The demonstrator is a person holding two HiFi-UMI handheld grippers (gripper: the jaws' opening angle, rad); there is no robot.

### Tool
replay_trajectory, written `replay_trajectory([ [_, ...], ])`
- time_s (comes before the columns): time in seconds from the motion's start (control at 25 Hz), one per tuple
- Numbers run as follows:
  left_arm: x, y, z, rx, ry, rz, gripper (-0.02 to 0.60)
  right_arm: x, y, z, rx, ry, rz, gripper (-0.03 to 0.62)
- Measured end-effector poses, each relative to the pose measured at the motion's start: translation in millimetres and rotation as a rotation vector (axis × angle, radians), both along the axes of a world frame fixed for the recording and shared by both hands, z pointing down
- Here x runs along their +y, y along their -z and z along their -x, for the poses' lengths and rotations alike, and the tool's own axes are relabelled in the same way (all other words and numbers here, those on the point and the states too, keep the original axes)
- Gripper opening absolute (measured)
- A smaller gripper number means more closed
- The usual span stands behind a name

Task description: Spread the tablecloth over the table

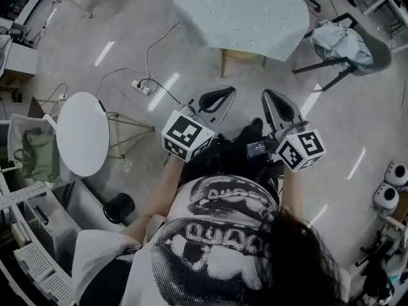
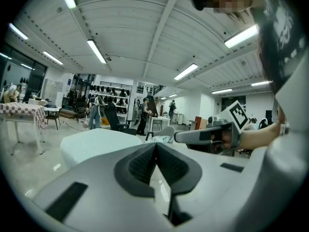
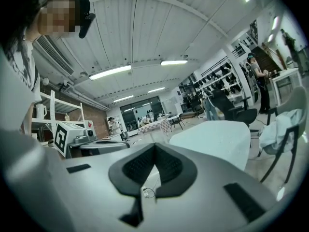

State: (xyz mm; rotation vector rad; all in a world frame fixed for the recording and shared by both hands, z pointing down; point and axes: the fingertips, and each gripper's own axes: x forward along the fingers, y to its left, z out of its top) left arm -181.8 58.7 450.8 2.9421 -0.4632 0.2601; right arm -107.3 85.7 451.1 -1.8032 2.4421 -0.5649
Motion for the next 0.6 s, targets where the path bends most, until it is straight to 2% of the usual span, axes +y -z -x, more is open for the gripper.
replay_trajectory([
  [0.6, 6.6, -7.1, -15.9, -0.01, -0.049, 0.001, 0.012, 15.9, -7.2, -30.5, -0.025, -0.089, 0.018, -0.005],
])
